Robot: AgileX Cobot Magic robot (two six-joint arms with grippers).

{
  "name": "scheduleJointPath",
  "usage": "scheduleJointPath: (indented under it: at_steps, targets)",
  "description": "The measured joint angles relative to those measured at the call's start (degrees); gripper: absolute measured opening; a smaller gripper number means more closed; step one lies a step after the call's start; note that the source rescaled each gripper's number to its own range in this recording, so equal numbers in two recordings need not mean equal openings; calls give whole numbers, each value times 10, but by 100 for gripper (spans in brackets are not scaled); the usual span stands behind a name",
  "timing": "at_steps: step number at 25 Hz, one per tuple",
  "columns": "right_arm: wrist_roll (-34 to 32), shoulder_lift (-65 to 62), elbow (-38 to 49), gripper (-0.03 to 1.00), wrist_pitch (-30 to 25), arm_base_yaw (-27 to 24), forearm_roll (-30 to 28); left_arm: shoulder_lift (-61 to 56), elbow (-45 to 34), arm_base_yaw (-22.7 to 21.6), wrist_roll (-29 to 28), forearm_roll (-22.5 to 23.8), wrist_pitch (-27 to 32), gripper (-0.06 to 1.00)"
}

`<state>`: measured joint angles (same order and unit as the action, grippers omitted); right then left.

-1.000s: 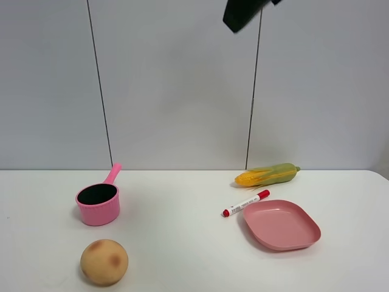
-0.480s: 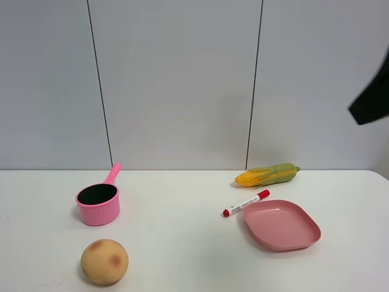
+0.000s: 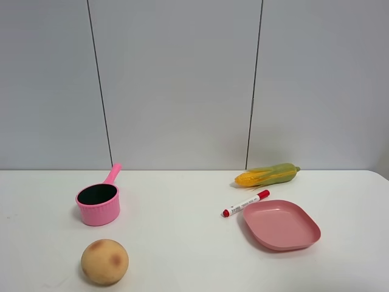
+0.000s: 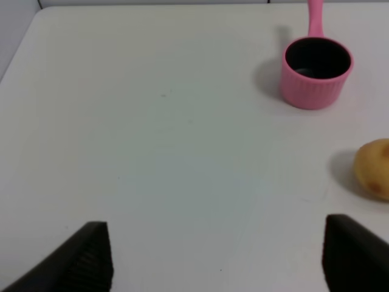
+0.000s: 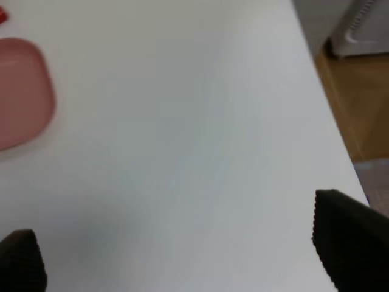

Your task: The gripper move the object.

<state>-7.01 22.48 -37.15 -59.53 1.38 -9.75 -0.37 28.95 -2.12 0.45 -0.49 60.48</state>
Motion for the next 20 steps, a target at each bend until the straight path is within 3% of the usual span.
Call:
scheduleJointPath:
  at_steps: [4,13,17,20]
  targets:
    - [0,-82,16,96,-29,-39,9,0,0,0,0,0,0,100]
    - [49,-170,34,99,-98,-41,44,0,0,0,0,0,0,100]
    - [56,-188,63,100,-91,-41,79,0,0,0,0,0,0,100]
    - [56,-205,79,100,-34,-41,92,0,0,0,0,0,0,100]
